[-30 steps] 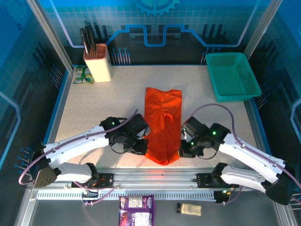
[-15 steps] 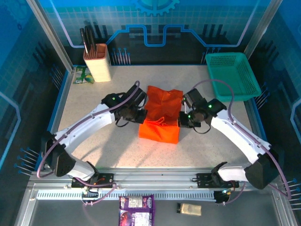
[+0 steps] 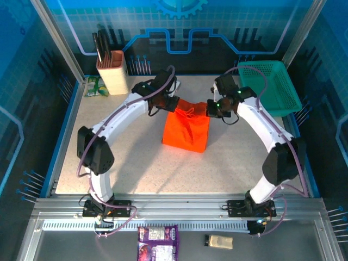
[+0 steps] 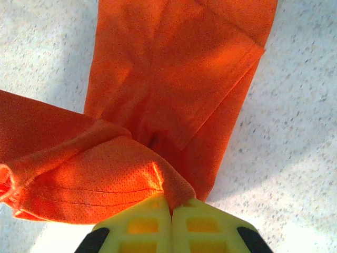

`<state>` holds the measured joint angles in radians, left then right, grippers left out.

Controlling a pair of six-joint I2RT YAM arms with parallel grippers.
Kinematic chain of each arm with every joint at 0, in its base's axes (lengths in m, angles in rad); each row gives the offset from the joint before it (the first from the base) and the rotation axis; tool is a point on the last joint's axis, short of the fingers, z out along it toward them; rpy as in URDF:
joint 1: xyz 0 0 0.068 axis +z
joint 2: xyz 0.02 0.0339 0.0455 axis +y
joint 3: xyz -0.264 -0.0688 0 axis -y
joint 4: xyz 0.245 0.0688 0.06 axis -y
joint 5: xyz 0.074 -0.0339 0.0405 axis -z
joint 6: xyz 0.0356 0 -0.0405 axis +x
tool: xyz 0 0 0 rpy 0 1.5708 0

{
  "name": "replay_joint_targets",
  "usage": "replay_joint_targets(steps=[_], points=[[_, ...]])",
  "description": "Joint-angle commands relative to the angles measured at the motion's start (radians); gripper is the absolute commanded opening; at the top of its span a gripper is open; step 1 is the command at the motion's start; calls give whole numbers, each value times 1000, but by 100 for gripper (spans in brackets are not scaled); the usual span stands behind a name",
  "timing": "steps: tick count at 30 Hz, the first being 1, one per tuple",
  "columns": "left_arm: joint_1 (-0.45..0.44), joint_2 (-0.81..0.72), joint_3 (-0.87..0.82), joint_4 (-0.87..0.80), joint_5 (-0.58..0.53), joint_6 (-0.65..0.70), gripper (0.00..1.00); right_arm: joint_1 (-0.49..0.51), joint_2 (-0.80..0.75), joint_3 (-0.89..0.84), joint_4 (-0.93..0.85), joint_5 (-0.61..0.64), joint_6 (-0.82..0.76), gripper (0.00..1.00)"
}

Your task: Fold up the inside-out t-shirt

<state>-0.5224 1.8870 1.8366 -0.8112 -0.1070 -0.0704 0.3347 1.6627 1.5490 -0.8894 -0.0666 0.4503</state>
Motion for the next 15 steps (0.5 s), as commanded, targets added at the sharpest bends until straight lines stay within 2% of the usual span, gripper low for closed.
replay_joint_targets(steps=[1, 11, 15], points=[[40, 86, 98, 31, 48, 49, 0, -41, 82, 76, 26, -34, -42, 0], [109, 326, 288, 114, 58, 109, 0, -112, 367, 295, 83, -65, -60, 0], [132, 414, 374, 112, 104, 100, 0, -121, 445, 368, 82, -68, -48, 0]])
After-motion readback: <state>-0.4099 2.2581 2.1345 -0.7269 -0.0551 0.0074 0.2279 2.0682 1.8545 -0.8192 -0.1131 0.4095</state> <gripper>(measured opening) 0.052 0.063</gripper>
